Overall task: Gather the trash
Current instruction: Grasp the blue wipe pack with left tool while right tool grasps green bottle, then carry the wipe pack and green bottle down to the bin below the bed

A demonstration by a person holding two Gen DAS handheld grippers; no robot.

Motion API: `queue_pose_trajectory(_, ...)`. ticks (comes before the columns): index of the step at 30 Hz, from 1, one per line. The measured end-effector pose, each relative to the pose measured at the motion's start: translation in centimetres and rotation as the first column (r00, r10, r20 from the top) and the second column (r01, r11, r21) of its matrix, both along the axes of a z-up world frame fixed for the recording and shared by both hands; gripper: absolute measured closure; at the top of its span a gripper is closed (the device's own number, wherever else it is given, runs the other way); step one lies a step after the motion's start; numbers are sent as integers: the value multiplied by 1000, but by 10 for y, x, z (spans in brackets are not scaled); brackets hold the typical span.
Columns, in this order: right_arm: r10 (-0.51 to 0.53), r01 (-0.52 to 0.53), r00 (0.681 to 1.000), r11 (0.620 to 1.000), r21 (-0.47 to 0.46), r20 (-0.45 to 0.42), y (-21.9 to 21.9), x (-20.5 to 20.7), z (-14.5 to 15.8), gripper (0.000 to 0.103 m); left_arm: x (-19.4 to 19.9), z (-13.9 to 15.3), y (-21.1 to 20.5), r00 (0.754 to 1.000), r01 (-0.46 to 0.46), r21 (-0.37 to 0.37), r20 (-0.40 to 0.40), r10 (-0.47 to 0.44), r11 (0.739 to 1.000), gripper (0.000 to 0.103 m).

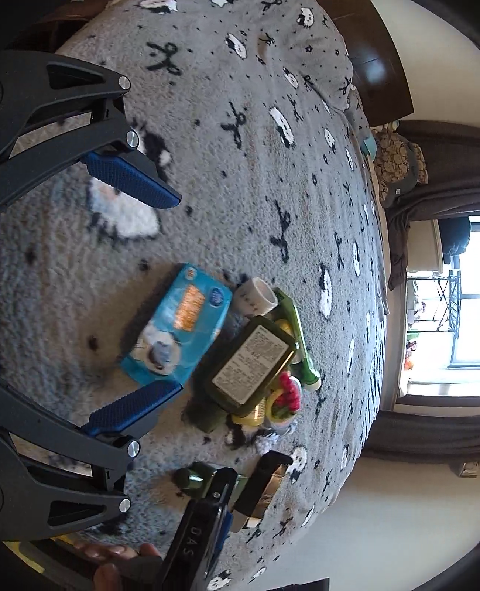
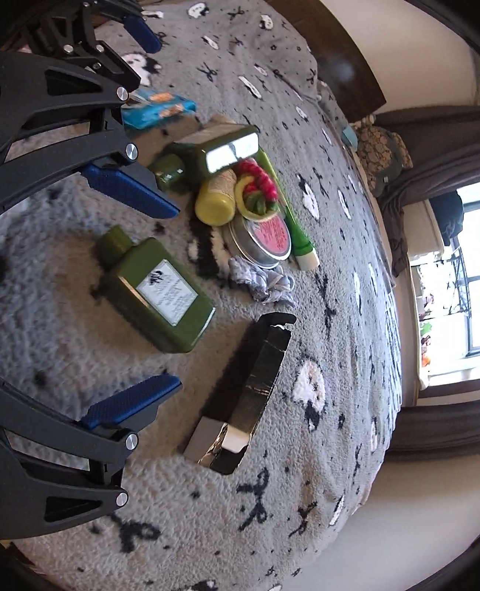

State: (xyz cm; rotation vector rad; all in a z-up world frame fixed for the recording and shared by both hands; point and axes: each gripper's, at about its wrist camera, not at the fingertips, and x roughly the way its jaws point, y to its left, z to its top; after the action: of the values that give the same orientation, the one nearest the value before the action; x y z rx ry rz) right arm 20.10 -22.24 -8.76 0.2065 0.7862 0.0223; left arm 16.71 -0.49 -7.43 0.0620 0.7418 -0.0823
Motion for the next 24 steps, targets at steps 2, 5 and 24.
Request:
queue_pose_trajectory(2,-8,8,1000,1000,-9,-11,2,7,-3,17,11,-1,-1,1000,-9,-8,-11,9,1000,14)
queue_pose_trajectory(5,-13,13,999,1000,-17,-45,7,17,-12,19,27,-6,-6,999,-21,-10,-37,21,1000,14)
queue_pose_trajectory(24,81,-70,994,986,-154,67,0,-39,8,33,10,-22,-1,997,45,-4,-63,-45,999,75)
